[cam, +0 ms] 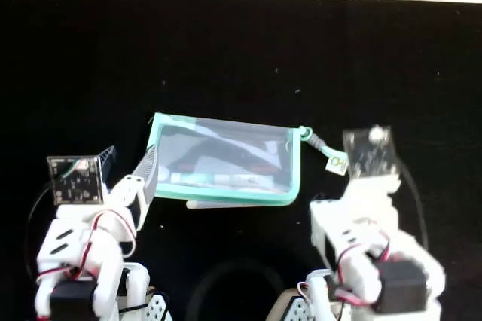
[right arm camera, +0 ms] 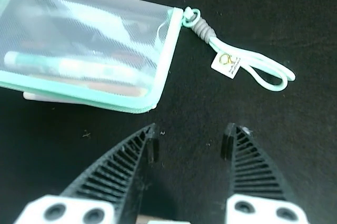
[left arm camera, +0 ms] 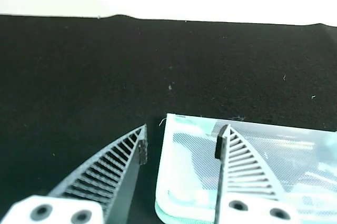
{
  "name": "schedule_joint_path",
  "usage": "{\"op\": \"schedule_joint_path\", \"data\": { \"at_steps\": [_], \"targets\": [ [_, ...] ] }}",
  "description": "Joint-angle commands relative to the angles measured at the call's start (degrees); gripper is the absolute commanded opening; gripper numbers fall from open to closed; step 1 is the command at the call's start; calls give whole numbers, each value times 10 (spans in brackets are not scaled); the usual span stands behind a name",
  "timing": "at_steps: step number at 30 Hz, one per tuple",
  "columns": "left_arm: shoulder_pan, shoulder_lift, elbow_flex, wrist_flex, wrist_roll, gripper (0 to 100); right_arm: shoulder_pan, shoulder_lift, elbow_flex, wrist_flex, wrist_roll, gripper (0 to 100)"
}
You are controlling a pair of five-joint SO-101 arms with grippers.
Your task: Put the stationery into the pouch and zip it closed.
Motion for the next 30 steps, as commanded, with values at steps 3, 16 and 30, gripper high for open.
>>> {"op": "schedule_joint_path", "data": {
  "at_steps": [3,16,30],
  "targets": [
    [10,59,-61,4,-17,235,3,103,-109,43,11,205],
    [10,425,-316,18,-13,239,5,149,-145,16,98,284],
    [10,509,-351,113,-98,421,69,157,-128,-89,101,292]
  ]
}}
